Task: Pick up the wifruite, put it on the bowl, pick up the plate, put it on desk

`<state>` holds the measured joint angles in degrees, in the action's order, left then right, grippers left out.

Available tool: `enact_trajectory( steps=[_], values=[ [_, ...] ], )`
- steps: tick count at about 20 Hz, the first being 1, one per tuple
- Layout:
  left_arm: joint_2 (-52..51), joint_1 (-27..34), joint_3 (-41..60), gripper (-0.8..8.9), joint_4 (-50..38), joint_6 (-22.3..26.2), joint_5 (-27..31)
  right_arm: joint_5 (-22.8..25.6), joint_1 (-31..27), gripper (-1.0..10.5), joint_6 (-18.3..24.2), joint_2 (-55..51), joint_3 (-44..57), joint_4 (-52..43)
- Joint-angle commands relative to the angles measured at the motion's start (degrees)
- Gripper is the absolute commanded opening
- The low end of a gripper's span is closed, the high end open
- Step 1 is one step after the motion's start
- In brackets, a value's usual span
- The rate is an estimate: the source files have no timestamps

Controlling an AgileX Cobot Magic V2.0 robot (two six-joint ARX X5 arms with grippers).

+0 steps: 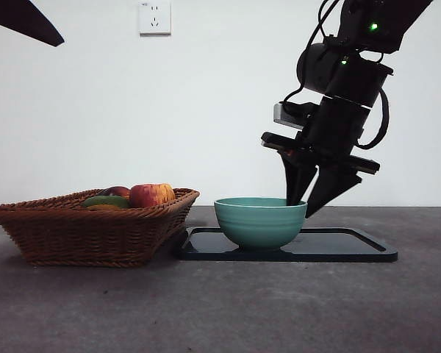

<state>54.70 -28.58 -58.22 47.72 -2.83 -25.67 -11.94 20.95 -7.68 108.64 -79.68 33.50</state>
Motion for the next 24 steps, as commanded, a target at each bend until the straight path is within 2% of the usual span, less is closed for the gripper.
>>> enact_trajectory(
  steps=[1, 6, 9, 15, 20, 24],
  values=[
    [0.4, -0.3, -0.6, 3.12, -0.6, 0.7, -0.3, 0.2, 0.3, 0.1, 0.7, 1.5, -1.3, -0.8],
    [0.4, -0.3, -0.6, 3.12, -1.0, 0.7, -0.3, 0.3, 0.3, 0.1, 0.7, 0.2, -1.3, -1.2],
    [0.4, -0.3, -0.6, 3.12, -1.0, 0.7, -0.3, 2.3, 0.3, 0.1, 0.6, -3.6, -1.3, -0.9],
    [0.4, -0.3, -0.6, 3.12, -1.0, 0.9, -0.3, 2.4, 0.5, 0.1, 1.1, -16.4, -1.3, 4.9],
    [0.4, -0.3, -0.6, 3.12, -1.0, 0.9, -0.3, 2.5, 2.8, 0.1, 1.8, -28.0, -1.2, 12.9],
    [0.4, -0.3, -0.6, 3.12, -0.9, 0.9, -0.3, 3.2, 5.2, 0.1, 1.7, -35.0, 1.6, 15.0]
  ],
)
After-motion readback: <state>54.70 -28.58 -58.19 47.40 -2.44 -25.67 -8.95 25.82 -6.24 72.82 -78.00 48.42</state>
